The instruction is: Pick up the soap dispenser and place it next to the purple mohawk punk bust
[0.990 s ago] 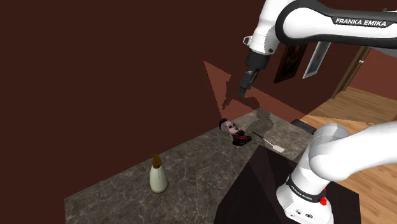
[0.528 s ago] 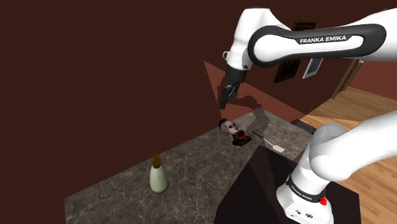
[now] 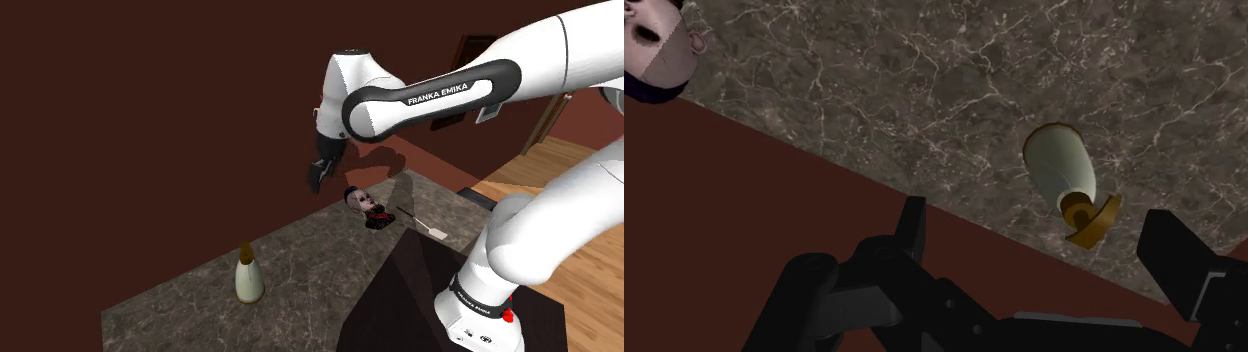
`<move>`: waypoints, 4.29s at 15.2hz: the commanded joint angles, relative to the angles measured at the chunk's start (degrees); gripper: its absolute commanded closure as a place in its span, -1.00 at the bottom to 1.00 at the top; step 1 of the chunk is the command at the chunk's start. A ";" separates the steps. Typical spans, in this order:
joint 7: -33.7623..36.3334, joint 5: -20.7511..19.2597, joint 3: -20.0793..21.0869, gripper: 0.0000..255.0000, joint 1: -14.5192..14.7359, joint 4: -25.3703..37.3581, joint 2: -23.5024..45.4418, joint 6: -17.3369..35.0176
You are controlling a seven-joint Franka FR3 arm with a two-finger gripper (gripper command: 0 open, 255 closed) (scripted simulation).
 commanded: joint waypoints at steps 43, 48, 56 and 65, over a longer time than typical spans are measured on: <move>25.20 -27.33 0.69 1.00 11.44 41.12 63.14 14.83; 25.20 -27.33 0.69 1.00 11.44 41.13 63.15 14.83; 24.39 -26.37 1.50 1.00 10.91 40.76 60.47 12.57; 22.87 -24.58 2.82 1.00 10.08 40.92 56.09 8.15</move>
